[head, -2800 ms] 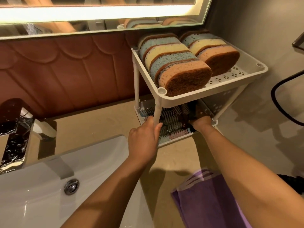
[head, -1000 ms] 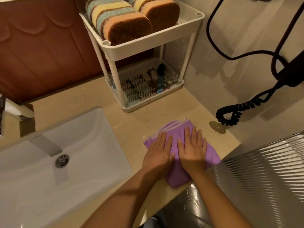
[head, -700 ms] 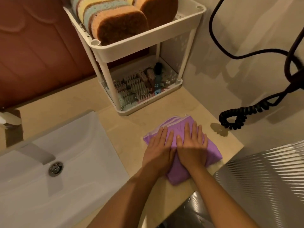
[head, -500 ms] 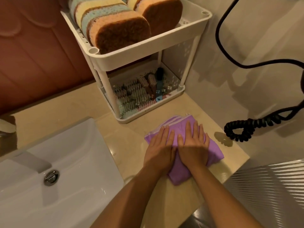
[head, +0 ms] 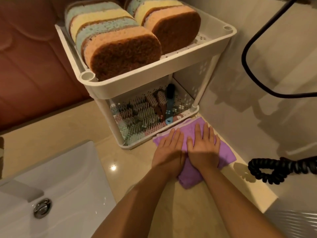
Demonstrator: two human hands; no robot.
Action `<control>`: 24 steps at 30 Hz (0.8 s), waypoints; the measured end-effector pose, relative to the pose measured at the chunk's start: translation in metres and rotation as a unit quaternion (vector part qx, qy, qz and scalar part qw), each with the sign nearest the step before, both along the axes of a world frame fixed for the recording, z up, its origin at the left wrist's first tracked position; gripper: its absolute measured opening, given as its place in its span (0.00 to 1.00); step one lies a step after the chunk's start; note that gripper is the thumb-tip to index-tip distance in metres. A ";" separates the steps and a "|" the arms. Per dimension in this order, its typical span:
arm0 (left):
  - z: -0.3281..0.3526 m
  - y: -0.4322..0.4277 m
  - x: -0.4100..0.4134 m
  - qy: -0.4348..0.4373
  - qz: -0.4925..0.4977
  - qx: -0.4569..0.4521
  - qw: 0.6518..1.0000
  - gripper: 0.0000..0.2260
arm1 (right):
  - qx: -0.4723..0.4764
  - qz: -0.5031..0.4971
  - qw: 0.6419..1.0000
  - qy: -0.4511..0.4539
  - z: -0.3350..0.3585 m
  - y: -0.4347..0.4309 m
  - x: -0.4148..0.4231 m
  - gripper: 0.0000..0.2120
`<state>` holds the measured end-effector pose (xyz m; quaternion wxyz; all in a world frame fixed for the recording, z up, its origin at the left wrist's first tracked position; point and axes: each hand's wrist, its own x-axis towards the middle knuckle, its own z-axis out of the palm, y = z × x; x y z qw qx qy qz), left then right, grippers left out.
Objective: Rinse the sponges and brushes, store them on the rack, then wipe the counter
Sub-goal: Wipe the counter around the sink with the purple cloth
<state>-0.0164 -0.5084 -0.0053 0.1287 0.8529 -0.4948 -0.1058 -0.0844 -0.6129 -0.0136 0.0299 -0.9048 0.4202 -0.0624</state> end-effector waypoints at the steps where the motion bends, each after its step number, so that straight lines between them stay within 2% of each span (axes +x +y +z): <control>1: 0.002 0.000 0.002 0.013 -0.013 -0.004 1.000 0.29 | 0.000 0.002 1.000 -0.004 0.001 -0.001 0.002 0.29; 4: 0.001 -0.001 0.002 -0.014 -0.008 0.020 1.000 0.29 | 0.009 0.006 1.000 -0.004 0.002 -0.001 0.002 0.31; 7: 0.003 0.004 0.001 -0.002 -0.014 0.023 1.000 0.30 | 0.019 0.019 0.999 0.019 0.002 0.002 0.000 0.35; 11: 0.003 0.028 0.006 -0.003 -0.010 0.021 1.000 0.33 | 0.012 0.021 1.000 0.008 0.001 0.024 0.007 0.31; 14: 0.007 0.048 0.010 0.000 0.004 0.036 0.999 0.26 | 0.032 0.022 0.999 0.016 0.005 0.044 0.013 0.30; 18: 0.012 0.077 0.013 -0.018 0.017 0.060 0.998 0.25 | 0.060 0.027 0.998 0.016 0.012 0.075 0.023 0.30; 22: 0.012 0.115 0.016 -0.025 0.034 0.074 0.996 0.30 | 0.083 0.074 0.993 0.036 0.012 0.107 0.028 0.29; 24: 0.012 0.133 0.015 -0.009 0.050 0.078 0.996 0.28 | 0.089 0.094 0.991 0.039 0.012 0.122 0.028 0.28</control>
